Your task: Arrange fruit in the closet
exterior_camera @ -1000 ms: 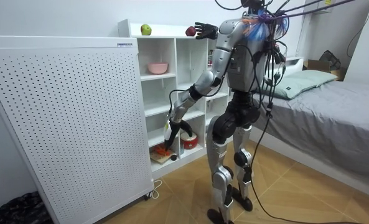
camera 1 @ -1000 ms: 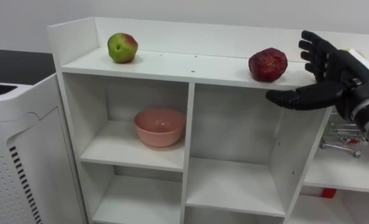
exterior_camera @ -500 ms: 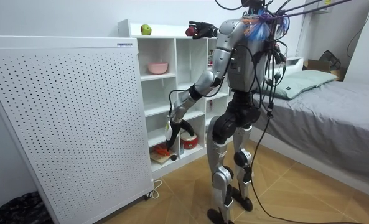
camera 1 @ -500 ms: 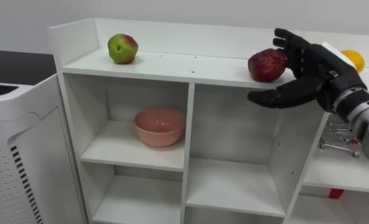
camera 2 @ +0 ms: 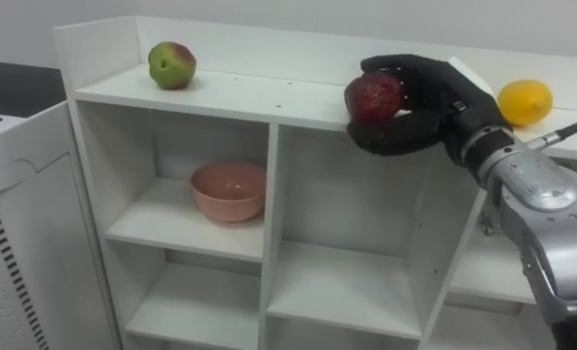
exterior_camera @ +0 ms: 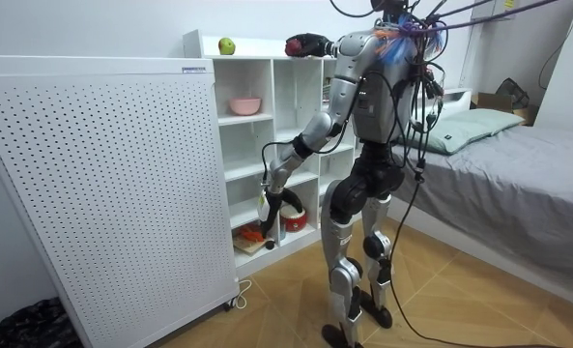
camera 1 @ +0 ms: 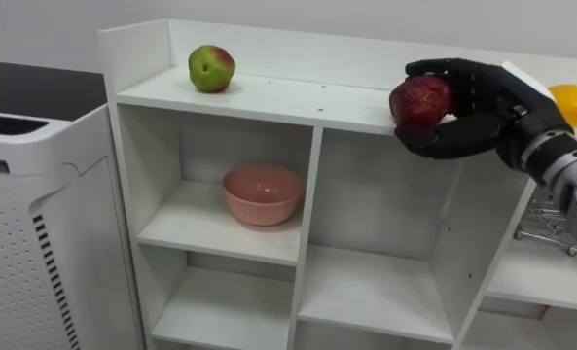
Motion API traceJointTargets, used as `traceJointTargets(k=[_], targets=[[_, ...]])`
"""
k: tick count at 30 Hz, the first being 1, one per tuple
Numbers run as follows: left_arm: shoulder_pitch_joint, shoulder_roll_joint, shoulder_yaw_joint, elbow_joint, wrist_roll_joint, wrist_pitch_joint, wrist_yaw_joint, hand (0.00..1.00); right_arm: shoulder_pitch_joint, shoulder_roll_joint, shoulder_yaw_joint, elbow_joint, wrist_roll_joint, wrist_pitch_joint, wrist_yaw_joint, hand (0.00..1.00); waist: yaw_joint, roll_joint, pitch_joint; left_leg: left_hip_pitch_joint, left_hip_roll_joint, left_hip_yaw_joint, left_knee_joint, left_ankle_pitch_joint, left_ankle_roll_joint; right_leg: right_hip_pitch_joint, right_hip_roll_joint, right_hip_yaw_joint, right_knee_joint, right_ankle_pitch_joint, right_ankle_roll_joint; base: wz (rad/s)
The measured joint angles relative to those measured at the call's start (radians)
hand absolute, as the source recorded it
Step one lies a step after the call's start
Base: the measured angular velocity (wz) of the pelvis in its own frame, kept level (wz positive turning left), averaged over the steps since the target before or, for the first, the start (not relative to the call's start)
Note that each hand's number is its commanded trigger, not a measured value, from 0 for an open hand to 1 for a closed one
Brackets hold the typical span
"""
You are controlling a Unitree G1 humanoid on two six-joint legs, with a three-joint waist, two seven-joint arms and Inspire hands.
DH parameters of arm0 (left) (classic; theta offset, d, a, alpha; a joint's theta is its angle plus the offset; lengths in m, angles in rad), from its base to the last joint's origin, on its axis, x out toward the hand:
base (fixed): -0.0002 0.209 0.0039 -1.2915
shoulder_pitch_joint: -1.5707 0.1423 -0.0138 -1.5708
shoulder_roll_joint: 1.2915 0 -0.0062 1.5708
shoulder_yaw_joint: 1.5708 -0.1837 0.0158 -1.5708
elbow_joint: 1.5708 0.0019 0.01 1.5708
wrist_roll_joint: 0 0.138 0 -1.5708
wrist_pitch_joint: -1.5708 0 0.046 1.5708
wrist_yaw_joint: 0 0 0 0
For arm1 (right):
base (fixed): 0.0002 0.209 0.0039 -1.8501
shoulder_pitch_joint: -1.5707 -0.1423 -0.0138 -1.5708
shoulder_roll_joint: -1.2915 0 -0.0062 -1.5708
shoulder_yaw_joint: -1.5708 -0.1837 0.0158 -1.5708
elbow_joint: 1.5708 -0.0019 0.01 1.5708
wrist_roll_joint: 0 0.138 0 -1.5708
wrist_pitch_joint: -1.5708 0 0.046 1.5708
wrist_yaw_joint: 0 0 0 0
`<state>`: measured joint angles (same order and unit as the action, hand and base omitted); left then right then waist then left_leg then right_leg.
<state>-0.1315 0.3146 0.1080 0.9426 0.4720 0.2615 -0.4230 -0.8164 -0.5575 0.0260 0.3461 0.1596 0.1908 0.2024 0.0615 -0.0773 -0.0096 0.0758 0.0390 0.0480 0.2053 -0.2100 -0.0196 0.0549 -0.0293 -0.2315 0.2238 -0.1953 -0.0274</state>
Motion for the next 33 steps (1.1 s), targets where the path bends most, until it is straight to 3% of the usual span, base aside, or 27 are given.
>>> traceJointTargets(k=[19, 23, 28, 33], targets=[[-0.003, 0.001, -0.016, 0.034, -0.011, -0.01, 0.004, 0.0, -0.018, 0.006, 0.029, -0.021, 0.031, 0.004, -0.029, 1.0, 0.002, 0.002, 0.001, 0.006, 0.0, 0.001, -0.002, 0.0, 0.0, 0.005, 0.0, 0.008, -0.001, 0.0, 0.0, 0.0], [-0.002, 0.001, -0.015, 0.042, -0.011, -0.027, 0.009, 0.0, -0.017, 0.017, 0.03, -0.137, 0.042, 0.005, -0.017, 1.0, -0.004, 0.017, 0.0085, 0.005, 0.0, 0.004, -0.003, 0.0, 0.0, 0.004, 0.0, 0.01, -0.003, 0.0, 0.0, -0.01], [-0.002, 0.001, -0.016, 0.043, -0.011, -0.05, 0.026, 0.0, 0.001, 0.038, 0.032, -0.314, 0.04, 0.004, 0.001, 1.0, -0.005, 0.029, 0.0071, 0.007, 0.001, 0.004, -0.004, 0.0, 0.0, 0.004, 0.002, 0.012, -0.003, 0.0, 0.0, -0.01], [-0.003, 0.001, -0.016, 0.062, -0.011, -0.077, 0.053, 0.0, 0.104, 0.058, 0.045, -0.535, 0.028, -0.008, 0.049, 1.0, -0.004, 0.029, 0.007, 0.023, 0.001, 0.005, -0.006, 0.0, 0.0, 0.02, 0.001, 0.012, -0.003, 0.0, 0.0, 0.0]])
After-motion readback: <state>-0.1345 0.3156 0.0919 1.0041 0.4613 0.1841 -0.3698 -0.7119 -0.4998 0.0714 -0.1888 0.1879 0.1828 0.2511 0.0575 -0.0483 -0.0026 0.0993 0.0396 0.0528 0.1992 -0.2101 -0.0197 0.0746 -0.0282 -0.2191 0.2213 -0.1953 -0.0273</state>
